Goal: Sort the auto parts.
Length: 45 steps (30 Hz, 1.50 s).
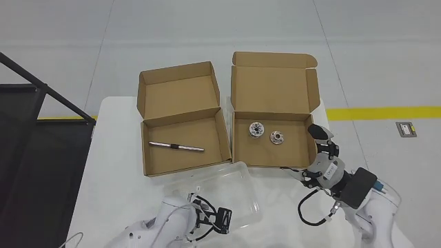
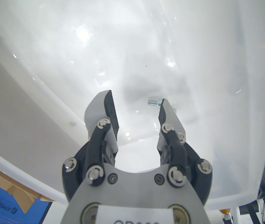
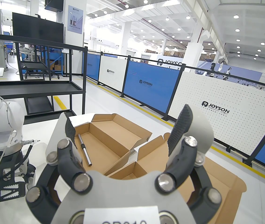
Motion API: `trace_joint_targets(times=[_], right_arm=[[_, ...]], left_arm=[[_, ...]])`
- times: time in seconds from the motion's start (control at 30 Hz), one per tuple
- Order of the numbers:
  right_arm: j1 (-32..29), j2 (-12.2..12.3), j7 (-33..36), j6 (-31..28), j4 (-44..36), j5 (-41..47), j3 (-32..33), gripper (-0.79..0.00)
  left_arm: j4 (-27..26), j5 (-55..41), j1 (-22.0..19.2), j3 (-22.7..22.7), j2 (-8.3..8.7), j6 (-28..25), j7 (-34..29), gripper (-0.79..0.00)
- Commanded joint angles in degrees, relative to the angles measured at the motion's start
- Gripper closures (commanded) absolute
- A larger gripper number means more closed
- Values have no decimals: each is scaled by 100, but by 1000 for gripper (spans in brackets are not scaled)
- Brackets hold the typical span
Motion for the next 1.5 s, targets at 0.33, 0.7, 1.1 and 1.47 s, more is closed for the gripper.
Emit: trace_joint_targets(times=[0.33,0.7,1.1,1.47], right_arm=[[0,0,0,0,0,0,0,-785],[0,0,0,0,0,0,0,-785],[0,0,0,0,0,0,0,-785],[0,0,0,0,0,0,0,-785]], left_arm=[[2,-1072,-929,1167,275,498,-496,-425],[27,-1892,-1668,1922,334,896,-892,-385],[211,-2081,-1889,2164,222,896,-892,-462],[495,-2000,-1843,2144,67,820,-816,-431]])
